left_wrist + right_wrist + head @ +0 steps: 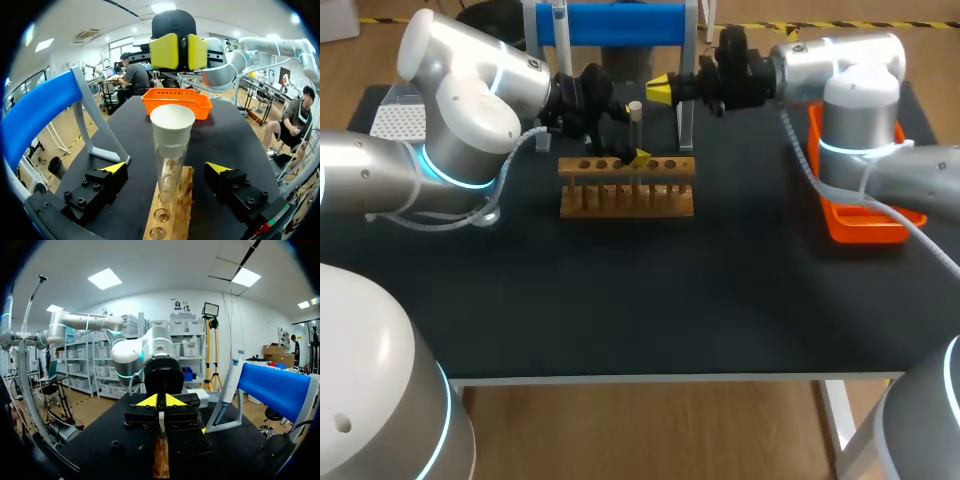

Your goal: Invert the test tube, pick up the pipette, mount the tip to pipette, aspirate from beaker and dispense into the tube, eject the tip, return the pipette, and cap with the stopper.

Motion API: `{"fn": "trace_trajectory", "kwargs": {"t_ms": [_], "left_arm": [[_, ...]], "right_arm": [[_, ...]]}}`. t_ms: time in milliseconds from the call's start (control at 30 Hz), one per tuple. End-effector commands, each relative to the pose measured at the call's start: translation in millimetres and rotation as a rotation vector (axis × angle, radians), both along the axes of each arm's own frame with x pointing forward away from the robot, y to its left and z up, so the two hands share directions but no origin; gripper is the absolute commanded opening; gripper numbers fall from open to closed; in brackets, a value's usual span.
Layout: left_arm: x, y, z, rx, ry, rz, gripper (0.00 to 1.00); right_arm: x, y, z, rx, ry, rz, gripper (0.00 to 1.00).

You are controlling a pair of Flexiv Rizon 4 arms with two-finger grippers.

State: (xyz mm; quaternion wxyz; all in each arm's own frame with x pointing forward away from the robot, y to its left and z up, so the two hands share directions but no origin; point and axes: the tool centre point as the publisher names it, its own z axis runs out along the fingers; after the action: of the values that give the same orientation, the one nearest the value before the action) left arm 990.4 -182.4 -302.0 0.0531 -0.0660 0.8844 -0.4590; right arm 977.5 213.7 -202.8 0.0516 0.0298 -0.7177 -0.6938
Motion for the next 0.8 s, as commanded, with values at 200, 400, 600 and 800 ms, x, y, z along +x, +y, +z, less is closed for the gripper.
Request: {"fn": "trace_trajectory", "kwargs": {"t_ms": [200,400,600,800], "left_arm": [[1.3,0,0.4,0.002,0.003,-0.004,1.00],[1.3,0,0.4,0.002,0.003,-0.004,1.00],[1.3,0,0.4,0.002,0.003,-0.004,1.00],[1.3,0,0.4,0.002,0.003,-0.004,1.00]], "right_arm": [[2.0,11,-3,0.013,0.015,0.024,0.00],[-0.2,16,-7,0.014,0.022,0.033,0.00],[0.3,19,-9,0.015,0.023,0.034,0.00],[2.3,23,-12,0.016,0.020,0.036,0.00]]}}
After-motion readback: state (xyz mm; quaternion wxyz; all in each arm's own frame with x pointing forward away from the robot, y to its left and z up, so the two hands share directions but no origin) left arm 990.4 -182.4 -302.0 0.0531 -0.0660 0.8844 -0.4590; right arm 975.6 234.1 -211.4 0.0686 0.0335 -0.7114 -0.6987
